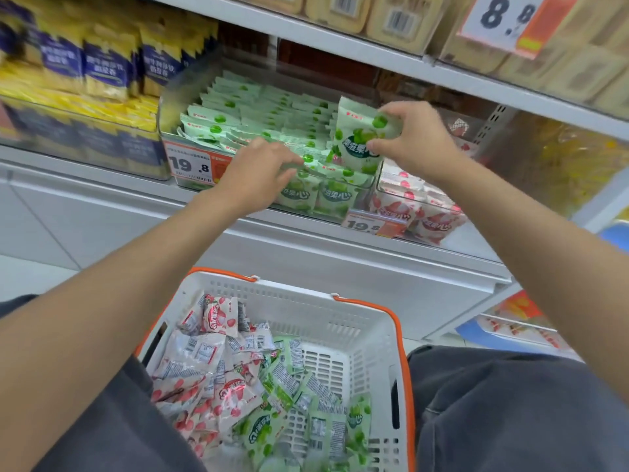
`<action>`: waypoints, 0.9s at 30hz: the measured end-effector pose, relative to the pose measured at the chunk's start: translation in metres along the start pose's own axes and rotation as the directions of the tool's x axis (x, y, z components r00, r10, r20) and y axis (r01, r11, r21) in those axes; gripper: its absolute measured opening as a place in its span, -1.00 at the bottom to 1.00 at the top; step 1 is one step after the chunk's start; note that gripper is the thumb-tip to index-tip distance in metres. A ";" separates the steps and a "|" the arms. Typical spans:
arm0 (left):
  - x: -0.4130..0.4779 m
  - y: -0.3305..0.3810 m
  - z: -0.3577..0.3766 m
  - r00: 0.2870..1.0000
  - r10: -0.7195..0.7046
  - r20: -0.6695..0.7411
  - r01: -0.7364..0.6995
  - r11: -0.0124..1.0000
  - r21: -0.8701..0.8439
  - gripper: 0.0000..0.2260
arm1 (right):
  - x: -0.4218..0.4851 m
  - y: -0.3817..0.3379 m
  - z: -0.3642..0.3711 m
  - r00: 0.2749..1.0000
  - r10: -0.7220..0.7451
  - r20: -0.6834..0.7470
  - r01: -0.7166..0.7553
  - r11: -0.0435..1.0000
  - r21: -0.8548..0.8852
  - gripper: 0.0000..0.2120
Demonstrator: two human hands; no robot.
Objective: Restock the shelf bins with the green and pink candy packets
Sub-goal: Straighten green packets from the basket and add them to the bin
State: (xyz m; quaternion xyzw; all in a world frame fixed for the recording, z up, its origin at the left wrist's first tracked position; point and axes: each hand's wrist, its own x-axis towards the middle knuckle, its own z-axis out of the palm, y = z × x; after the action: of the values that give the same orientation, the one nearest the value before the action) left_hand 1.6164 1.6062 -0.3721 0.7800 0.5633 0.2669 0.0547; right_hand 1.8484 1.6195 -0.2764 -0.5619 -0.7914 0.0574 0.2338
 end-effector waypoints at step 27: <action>0.028 -0.003 0.005 0.974 -0.216 -0.074 0.213 0.976 -0.043 -0.80 | 0.054 -0.026 0.014 0.843 -0.010 0.538 0.290 0.850 -0.440 -0.61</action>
State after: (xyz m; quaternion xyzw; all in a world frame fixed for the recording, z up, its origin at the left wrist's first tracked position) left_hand 1.6222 1.6337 -0.3681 0.7025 0.6413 0.2994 0.0749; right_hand 1.8056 1.6623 -0.2633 -0.5006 -0.8542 -0.0226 -0.1387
